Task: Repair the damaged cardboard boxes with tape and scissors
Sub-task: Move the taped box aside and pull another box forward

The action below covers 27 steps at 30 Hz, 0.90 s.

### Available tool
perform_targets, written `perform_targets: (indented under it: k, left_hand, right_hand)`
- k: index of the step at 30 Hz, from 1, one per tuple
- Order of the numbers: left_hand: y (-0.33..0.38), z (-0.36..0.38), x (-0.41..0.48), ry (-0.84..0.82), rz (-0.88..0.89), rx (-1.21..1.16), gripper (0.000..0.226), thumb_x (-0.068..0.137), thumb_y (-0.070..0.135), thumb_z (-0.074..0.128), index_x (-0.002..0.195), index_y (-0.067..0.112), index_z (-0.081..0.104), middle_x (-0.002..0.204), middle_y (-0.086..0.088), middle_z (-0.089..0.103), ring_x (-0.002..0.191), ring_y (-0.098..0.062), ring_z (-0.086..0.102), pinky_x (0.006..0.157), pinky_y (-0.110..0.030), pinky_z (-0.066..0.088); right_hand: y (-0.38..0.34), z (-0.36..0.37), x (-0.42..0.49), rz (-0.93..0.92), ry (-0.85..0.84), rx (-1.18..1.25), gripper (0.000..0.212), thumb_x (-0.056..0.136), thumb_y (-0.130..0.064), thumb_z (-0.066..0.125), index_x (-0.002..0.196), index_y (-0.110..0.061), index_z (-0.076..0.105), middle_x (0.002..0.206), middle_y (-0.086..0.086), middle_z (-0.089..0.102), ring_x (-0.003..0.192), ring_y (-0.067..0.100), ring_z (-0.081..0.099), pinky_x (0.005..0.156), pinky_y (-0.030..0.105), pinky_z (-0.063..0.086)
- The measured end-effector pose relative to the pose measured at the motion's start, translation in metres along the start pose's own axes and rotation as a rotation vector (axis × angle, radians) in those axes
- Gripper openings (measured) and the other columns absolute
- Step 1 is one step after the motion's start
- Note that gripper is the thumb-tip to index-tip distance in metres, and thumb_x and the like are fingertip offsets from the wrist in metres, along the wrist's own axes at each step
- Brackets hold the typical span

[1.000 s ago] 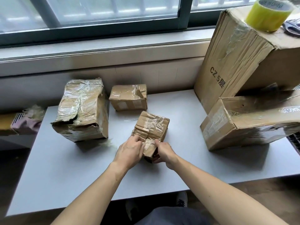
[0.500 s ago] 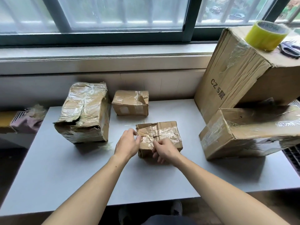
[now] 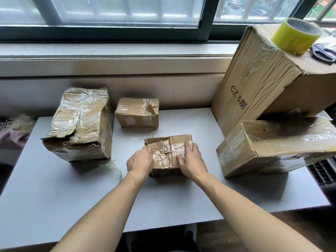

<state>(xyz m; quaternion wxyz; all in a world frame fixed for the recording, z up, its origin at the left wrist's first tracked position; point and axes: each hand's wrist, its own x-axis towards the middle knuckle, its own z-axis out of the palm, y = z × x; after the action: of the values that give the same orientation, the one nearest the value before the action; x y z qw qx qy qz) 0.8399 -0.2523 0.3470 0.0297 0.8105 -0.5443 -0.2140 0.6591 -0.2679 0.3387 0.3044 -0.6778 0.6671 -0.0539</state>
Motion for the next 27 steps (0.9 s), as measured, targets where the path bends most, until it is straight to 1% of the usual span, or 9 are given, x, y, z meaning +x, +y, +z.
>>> perform_targets:
  k: [6, 9, 12, 15, 19, 22, 24, 25, 27]
  left_hand:
    - [-0.02, 0.008, 0.012, -0.033, 0.046, -0.269, 0.037, 0.105, 0.037, 0.031, 0.102, 0.017, 0.062, 0.105, -0.012, 0.068, 0.104, -0.036, 0.059, 0.083, -0.038, 0.045]
    - [-0.017, 0.002, 0.01, 0.052, 0.038, -0.078, 0.037, 0.105, 0.036, 0.032, 0.104, 0.015, 0.063, 0.106, -0.011, 0.067, 0.102, -0.035, 0.06, 0.079, -0.036, 0.042]
    - [-0.003, -0.005, 0.011, 0.109, 0.077, 0.125, 0.026, 0.105, 0.03, 0.039, 0.114, 0.011, 0.055, 0.116, -0.01, 0.06, 0.106, -0.033, 0.059, 0.082, -0.039, 0.044]
    - [0.004, -0.009, 0.013, 0.119, 0.054, 0.092, 0.016, 0.1, 0.017, 0.05, 0.114, 0.01, 0.051, 0.118, -0.01, 0.057, 0.106, -0.032, 0.059, 0.081, -0.04, 0.044]
    - [0.0, -0.01, 0.012, 0.173, -0.076, -0.18, 0.014, 0.098, 0.024, 0.055, 0.099, 0.011, 0.058, 0.104, -0.009, 0.062, 0.1, -0.034, 0.06, 0.076, -0.036, 0.041]
    - [-0.006, -0.007, 0.013, 0.113, -0.257, -0.574, 0.02, 0.096, 0.025, 0.06, 0.08, 0.013, 0.061, 0.088, -0.007, 0.067, 0.09, -0.03, 0.062, 0.071, -0.029, 0.041]
    - [-0.01, -0.005, 0.015, 0.054, -0.345, -0.864, 0.026, 0.096, 0.019, 0.062, 0.071, 0.012, 0.063, 0.075, -0.005, 0.066, 0.076, -0.024, 0.06, 0.061, -0.026, 0.04]
    - [-0.011, -0.005, 0.016, 0.021, -0.389, -0.974, 0.026, 0.095, 0.016, 0.062, 0.07, 0.011, 0.065, 0.072, -0.004, 0.065, 0.071, -0.02, 0.058, 0.057, -0.024, 0.039]
    - [-0.011, -0.007, 0.017, -0.022, -0.463, -1.053, 0.02, 0.094, 0.013, 0.063, 0.075, 0.008, 0.068, 0.076, -0.006, 0.067, 0.068, -0.016, 0.055, 0.051, -0.02, 0.035]
  right_hand:
    - [0.0, 0.003, 0.003, -0.009, 0.106, 0.015, 0.047, 0.103, -0.033, 0.044, 0.144, -0.011, 0.038, 0.139, 0.014, 0.039, 0.124, 0.034, 0.047, 0.098, 0.041, 0.043]
    - [0.001, 0.005, 0.004, -0.017, 0.139, 0.026, 0.037, 0.104, -0.031, 0.045, 0.134, -0.011, 0.044, 0.131, 0.014, 0.045, 0.115, 0.034, 0.052, 0.09, 0.041, 0.045]
    - [-0.003, 0.007, 0.003, -0.004, 0.163, 0.004, 0.034, 0.103, -0.028, 0.046, 0.131, -0.009, 0.044, 0.128, 0.014, 0.045, 0.112, 0.035, 0.052, 0.086, 0.041, 0.046]
    - [-0.007, 0.009, 0.003, 0.025, 0.168, -0.005, 0.035, 0.103, -0.027, 0.045, 0.132, -0.009, 0.042, 0.129, 0.015, 0.044, 0.112, 0.035, 0.052, 0.086, 0.041, 0.046]
    - [-0.007, 0.009, 0.003, 0.027, 0.17, 0.009, 0.035, 0.103, -0.027, 0.045, 0.133, -0.009, 0.042, 0.13, 0.014, 0.044, 0.113, 0.034, 0.052, 0.086, 0.04, 0.046]
    - [-0.006, 0.01, 0.003, 0.029, 0.182, 0.031, 0.034, 0.103, -0.027, 0.047, 0.132, -0.009, 0.043, 0.129, 0.014, 0.044, 0.113, 0.034, 0.052, 0.087, 0.039, 0.045]
    - [-0.005, 0.012, 0.003, 0.023, 0.189, 0.052, 0.034, 0.103, -0.026, 0.047, 0.131, -0.009, 0.043, 0.129, 0.014, 0.044, 0.113, 0.034, 0.052, 0.088, 0.039, 0.045]
    - [-0.004, 0.013, 0.003, 0.021, 0.192, 0.057, 0.034, 0.103, -0.026, 0.047, 0.132, -0.008, 0.044, 0.129, 0.015, 0.044, 0.112, 0.034, 0.052, 0.088, 0.039, 0.044]
    - [-0.004, 0.014, 0.003, 0.019, 0.197, 0.059, 0.034, 0.103, -0.025, 0.047, 0.132, -0.008, 0.044, 0.129, 0.015, 0.044, 0.112, 0.034, 0.052, 0.089, 0.039, 0.044]
